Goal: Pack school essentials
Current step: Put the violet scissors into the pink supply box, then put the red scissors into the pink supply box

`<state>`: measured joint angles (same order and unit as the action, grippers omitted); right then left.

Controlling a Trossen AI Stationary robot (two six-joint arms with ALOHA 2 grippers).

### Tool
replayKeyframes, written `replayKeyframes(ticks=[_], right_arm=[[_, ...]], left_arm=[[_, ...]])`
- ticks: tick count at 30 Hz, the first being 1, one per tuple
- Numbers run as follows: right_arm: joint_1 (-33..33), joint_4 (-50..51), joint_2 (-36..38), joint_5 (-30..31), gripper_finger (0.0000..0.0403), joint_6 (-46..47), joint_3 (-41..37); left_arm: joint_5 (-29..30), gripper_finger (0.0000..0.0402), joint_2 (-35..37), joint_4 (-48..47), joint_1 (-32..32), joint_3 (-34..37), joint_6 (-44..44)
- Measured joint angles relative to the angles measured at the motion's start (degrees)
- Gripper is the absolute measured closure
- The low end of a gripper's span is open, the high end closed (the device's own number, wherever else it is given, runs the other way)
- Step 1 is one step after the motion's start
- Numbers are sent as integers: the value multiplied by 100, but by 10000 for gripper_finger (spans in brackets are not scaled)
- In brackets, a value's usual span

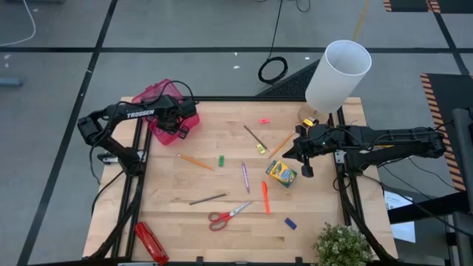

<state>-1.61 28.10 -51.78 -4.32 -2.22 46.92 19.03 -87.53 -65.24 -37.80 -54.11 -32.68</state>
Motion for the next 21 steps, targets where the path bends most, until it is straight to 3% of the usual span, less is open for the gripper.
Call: replayKeyframes(ticks=[15, 21], right_arm=[[0, -49, -1, 0, 403, 76, 0], [42, -424, -80, 0, 403, 156, -78]], left_arm=[[-300, 309, 0, 239, -6, 7, 354], [-201, 241, 0, 237, -4, 7, 367]])
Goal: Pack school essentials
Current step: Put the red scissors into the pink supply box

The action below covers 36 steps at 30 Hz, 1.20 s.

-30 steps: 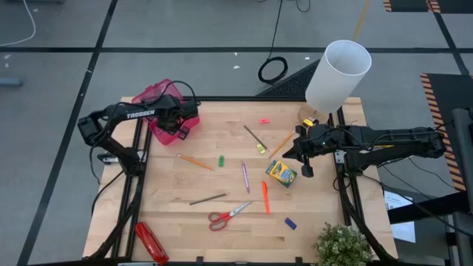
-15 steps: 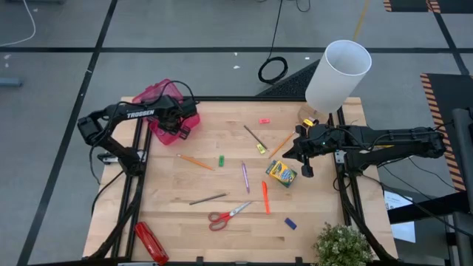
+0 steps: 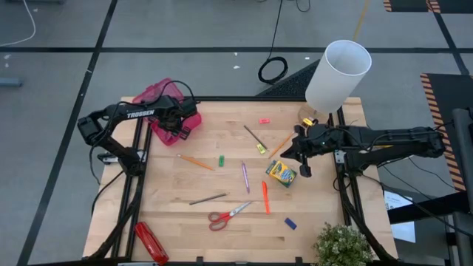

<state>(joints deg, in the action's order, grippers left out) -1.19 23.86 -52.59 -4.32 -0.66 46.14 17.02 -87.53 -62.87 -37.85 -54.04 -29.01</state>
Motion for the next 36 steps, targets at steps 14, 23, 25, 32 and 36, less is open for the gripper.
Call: replayKeyframes(ticks=[14, 23, 25, 32, 36], right_arm=[[321, -2082, -1527, -115, 354, 598, -594], [784, -2682, -3266, -815, 278, 457, 281], [931, -2709, -3592, -807, 266, 402, 475], [1428, -2930, -4461, -794, 242, 351, 995], [1592, -3178, -4770, -789, 239, 279, 1153]], left_arm=[[492, 188, 1444, 855, 1386, -55, 450], [798, 188, 2065, 1050, 3713, -50, 74], [971, 188, 2066, 1051, 4237, -50, -198], [1371, 188, 2002, 1774, 5906, 270, -844], [1514, 188, 2000, 2724, 6535, 578, -868]])
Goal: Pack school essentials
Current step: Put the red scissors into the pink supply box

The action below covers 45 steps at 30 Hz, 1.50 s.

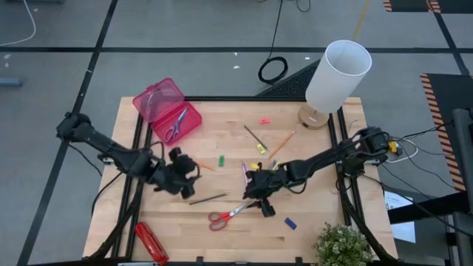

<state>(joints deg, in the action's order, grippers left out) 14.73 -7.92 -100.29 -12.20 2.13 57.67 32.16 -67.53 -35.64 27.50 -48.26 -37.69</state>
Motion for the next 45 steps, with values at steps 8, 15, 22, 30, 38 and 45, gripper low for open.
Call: replayKeyframes(ticks=[8, 15, 22, 30, 38, 45], right_arm=[[117, -789, -472, 4, 238, -168, 17], [-6, -770, -531, -5, 238, -458, 15], [-14, -872, -690, -7, 238, -496, 15], [27, -624, -1265, -154, 238, -478, 503], [-8, -170, -1495, -156, 238, -727, 767], [-20, 191, -1493, -135, 272, -913, 758]], left_arm=[[190, 188, 2, 1407, 656, 484, 18], [256, 188, -548, 2130, 748, 471, 426], [-250, 188, -1205, 2173, 563, 106, 1024], [-370, 188, -1235, 2095, 634, 36, 793], [-240, 188, -1235, 2052, 1048, 38, 141], [57, 188, -1683, 2316, 1424, 37, -99]])
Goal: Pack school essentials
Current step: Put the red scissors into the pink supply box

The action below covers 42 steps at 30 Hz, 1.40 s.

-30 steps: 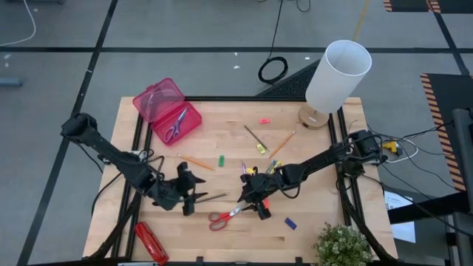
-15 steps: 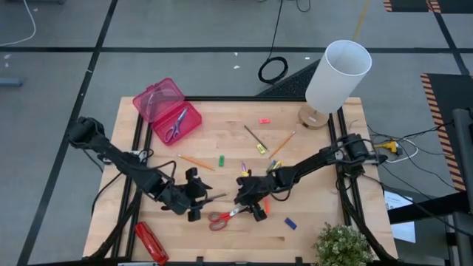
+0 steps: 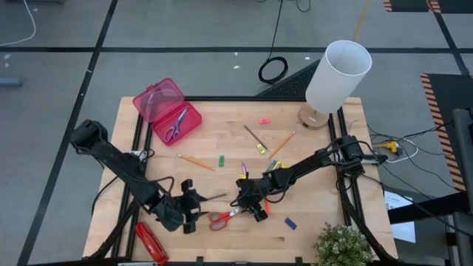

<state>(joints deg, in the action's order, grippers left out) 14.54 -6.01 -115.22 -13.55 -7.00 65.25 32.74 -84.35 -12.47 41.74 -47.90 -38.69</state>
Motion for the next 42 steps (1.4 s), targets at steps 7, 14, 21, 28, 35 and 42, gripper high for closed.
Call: replayKeyframes(ticks=[7, 14, 21, 28, 35, 42], right_arm=[[-38, 3, 9, 12, 326, -12, -86], [-104, -61, 22, 7, 361, -4, -264], [-104, -87, 22, 1, 357, 23, -275], [-105, -211, 13, -10, 356, 66, -286], [-106, -231, 9, -12, 356, 199, -289], [-106, -243, 9, -12, 356, 331, -289]], left_arm=[[11, 188, -267, 95, -87, 2, -8], [30, 188, -269, 429, -125, 2, 146], [30, 188, -269, 434, -125, 2, 169], [-458, 188, -919, 1032, -163, -5, 380], [-736, 188, -1566, 648, -196, -475, 101], [-942, 188, -2240, -672, -259, -1349, -322]])
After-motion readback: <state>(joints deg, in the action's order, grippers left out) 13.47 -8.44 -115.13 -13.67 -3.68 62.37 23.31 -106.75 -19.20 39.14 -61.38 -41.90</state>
